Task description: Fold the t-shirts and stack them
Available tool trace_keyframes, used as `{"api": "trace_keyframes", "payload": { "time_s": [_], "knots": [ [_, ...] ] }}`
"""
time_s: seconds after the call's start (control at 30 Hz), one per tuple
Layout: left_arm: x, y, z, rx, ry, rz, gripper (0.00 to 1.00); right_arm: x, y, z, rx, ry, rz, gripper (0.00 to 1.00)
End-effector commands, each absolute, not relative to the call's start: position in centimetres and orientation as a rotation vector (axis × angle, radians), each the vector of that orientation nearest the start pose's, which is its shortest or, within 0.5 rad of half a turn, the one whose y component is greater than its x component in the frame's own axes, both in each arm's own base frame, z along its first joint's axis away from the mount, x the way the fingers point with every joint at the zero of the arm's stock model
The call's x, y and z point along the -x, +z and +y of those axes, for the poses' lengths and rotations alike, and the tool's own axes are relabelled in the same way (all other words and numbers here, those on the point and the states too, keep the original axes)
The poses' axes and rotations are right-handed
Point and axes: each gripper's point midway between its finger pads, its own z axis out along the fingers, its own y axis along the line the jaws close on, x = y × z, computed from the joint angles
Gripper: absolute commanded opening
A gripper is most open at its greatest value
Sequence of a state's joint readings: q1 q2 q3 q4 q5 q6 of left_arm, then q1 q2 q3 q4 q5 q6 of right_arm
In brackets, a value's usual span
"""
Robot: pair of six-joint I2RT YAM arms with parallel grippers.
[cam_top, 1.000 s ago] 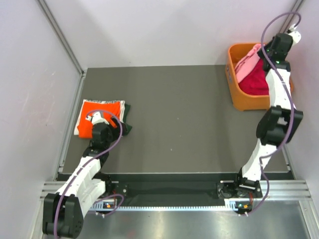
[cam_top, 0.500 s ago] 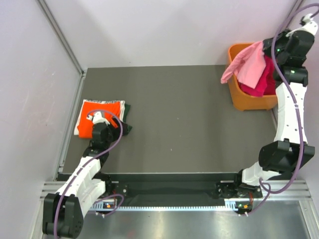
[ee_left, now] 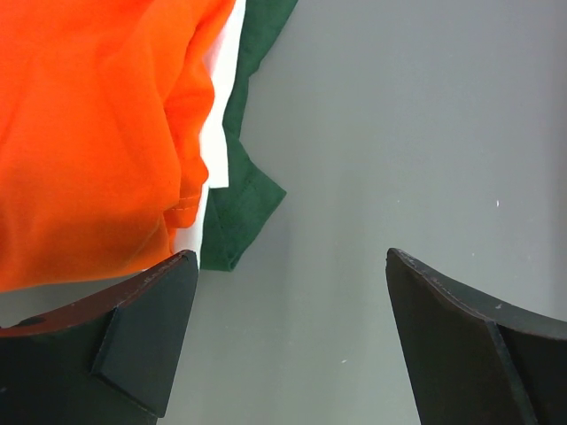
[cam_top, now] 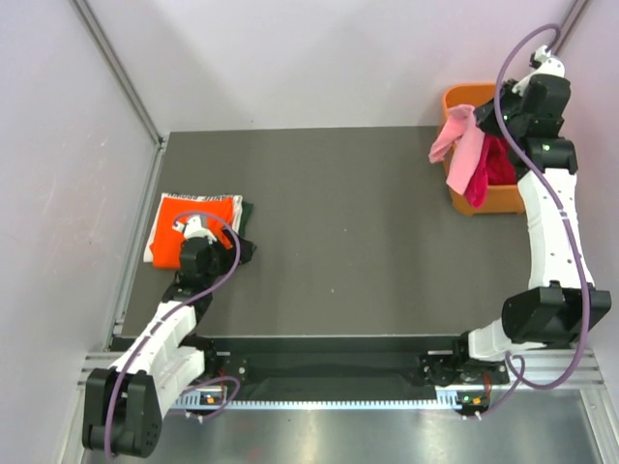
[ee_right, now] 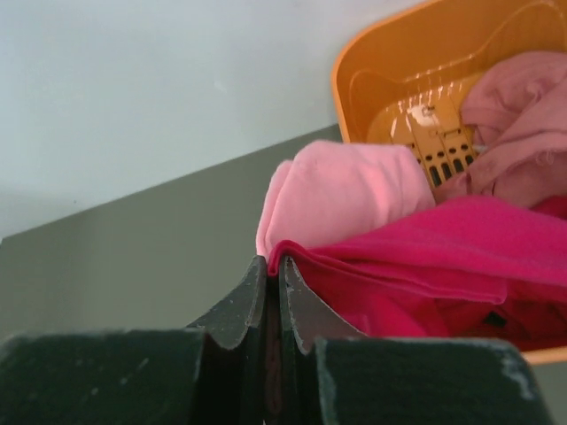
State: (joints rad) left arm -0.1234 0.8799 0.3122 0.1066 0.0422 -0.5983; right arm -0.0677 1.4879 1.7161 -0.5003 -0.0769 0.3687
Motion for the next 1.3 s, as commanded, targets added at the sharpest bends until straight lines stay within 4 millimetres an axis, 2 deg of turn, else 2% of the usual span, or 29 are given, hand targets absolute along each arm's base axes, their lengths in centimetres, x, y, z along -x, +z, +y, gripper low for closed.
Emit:
{"api": "trace_keyframes", "payload": {
  "time_s": [0.0, 0.03, 0.13, 0.17, 0.2, 0.23, 0.27, 0.3, 0.33, 0.4, 0.5, 0.63, 0.67, 0.77, 0.93, 1.2, 1.27],
  "knots": [
    [-30.2, 11.1, -7.5, 0.406, -0.533, 1.965, 0.92, -43.4, 40.0, 1.2, -0.297, 0.341, 1.773, 0.0],
    [-30.2, 11.0, -7.6, 0.402, -0.543, 1.968, 0.92, -43.4, 38.3, 1.6, -0.296, 0.357, 1.807, 0.0],
    [-30.3, 11.0, -8.0, 0.386, -0.564, 1.975, 0.92, -43.0, 36.8, 3.5, -0.23, 0.43, 1.849, 0.02],
    [-30.3, 11.0, -8.1, 0.384, -0.567, 1.976, 0.92, -43.0, 36.3, 4.6, -0.174, 0.443, 1.871, 0.07],
    [-30.3, 11.0, -8.2, 0.38, -0.572, 1.978, 0.93, -42.6, 35.6, 5.5, -0.135, 0.469, 1.906, 0.22],
    [-30.3, 10.9, -8.3, 0.378, -0.575, 1.98, 0.92, -42.5, 34.9, 5.4, -0.135, 0.45, 1.927, 0.69],
    [-30.3, 11.0, -8.3, 0.374, -0.578, 1.978, 0.93, -42.2, 34.6, 4.9, -0.173, 0.43, 1.938, 0.84],
    [-30.3, 11.0, -8.3, 0.373, -0.578, 1.976, 0.93, -42.3, 34.2, 3.5, -0.239, 0.358, 1.932, 0.92],
    [-30.3, 10.9, -8.3, 0.373, -0.579, 1.98, 0.93, -42.1, 32.9, 2.9, -0.28, 0.322, 1.946, 0.97],
    [-30.3, 11.0, -8.4, 0.369, -0.584, 1.976, 0.93, -42.1, 33.0, 1.5, -0.326, 0.302, 1.908, 0.95],
    [-30.2, 10.9, -8.5, 0.369, -0.586, 1.976, 0.93, -42.6, 31.5, 0.2, -0.385, 0.27, 1.92, 0.89],
    [-30.3, 11.0, -8.5, 0.365, -0.584, 1.974, 0.93, -43.8, 29.9, -1.6, -0.454, 0.207, 1.948, 0.87],
    [-30.2, 10.9, -8.5, 0.368, -0.584, 1.98, 0.93, -44.0, 28.8, -2.2, -0.489, 0.177, 1.975, 0.88],
    [-30.2, 10.9, -8.4, 0.366, -0.579, 1.978, 0.93, -43.8, 28.0, -4.3, -0.567, 0.065, 1.964, 0.93],
    [-30.3, 10.8, -8.5, 0.367, -0.585, 1.98, 0.93, -42.8, 26.1, -7.3, -0.656, -0.111, 1.957, 0.9],
    [-30.4, 10.6, -8.6, 0.368, -0.585, 1.989, 0.93, -43.6, 22.9, -8.3, -0.686, -0.149, 2.002, 0.86],
    [-30.4, 10.7, -8.5, 0.368, -0.583, 1.988, 0.92, -44.2, 22.4, -8.4, -0.684, -0.155, 2.019, 0.7]
  ]
}}
